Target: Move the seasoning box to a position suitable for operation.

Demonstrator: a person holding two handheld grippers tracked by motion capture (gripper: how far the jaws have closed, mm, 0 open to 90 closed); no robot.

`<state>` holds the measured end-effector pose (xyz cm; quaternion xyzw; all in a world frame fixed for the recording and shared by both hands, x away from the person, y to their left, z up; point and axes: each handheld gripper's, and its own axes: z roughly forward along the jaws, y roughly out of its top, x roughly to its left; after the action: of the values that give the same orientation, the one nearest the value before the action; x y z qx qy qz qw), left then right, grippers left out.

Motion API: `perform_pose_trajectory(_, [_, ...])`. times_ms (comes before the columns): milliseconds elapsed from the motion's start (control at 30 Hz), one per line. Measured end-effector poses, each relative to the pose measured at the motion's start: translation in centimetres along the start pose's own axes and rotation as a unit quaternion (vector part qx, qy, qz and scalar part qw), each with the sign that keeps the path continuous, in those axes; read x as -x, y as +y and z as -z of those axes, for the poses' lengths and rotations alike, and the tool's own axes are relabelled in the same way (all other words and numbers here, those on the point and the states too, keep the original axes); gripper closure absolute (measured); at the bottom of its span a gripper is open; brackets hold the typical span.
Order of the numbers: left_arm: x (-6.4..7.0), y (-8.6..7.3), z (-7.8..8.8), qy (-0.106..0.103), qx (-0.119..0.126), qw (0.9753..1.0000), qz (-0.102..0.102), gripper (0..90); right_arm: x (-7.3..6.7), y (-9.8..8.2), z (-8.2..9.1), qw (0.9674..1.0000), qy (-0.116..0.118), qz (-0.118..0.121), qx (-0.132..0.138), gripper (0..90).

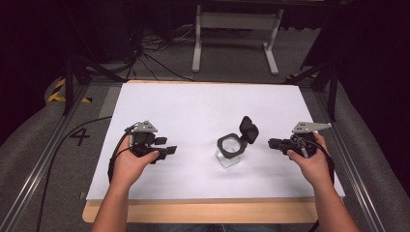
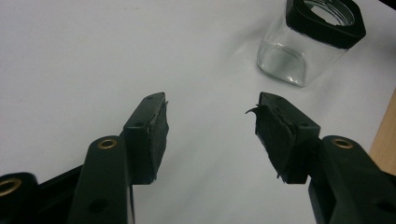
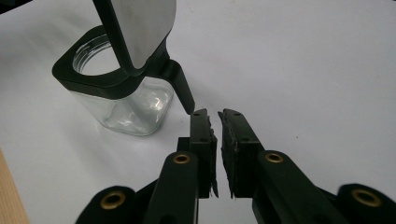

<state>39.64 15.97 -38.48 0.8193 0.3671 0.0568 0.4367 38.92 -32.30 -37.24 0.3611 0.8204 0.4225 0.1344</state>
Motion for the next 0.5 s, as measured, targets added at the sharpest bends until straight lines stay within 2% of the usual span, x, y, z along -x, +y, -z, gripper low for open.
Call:
perform_pose_trajectory(233, [0.6, 1.1, -1.4, -0.021, 0.017, 0.9996, -0.010, 52.0, -0.2, -0.8, 0.8, 1.0000, -0.005, -0.006, 0.005, 82.1])
perform_pose_trajectory(333, [0.7, 1.7, -2.1, -0.036, 0.024, 0.9990, -0.009, 60.5, -0.4, -1.1, 1.2, 0.9999, -0.006, -0.009, 0.007, 83.0])
perform_pose_trajectory(400, [0.8, 2.1, -3.0, -0.039, 0.029, 0.9987, -0.011, 67.7, -0.8, -1.4, 1.5, 1.0000, -0.005, -0.006, 0.005, 83.4])
perform_pose_trajectory(433, [0.8, 2.3, -3.6, -0.032, 0.030, 0.9987, -0.024, 68.1, -1.0, -1.6, 1.6, 1.0000, -0.005, -0.005, 0.005, 83.8])
perform_pose_trajectory(467, [1.0, 2.6, -4.1, -0.030, 0.020, 0.9989, -0.029, 70.8, -1.1, -1.7, 1.8, 1.0000, -0.006, -0.002, 0.004, 84.2])
perform_pose_trajectory(500, [1.0, 2.8, -4.7, -0.030, 0.016, 0.9986, -0.042, 73.2, -1.3, -1.8, 2.0, 1.0000, -0.005, -0.002, 0.005, 84.4])
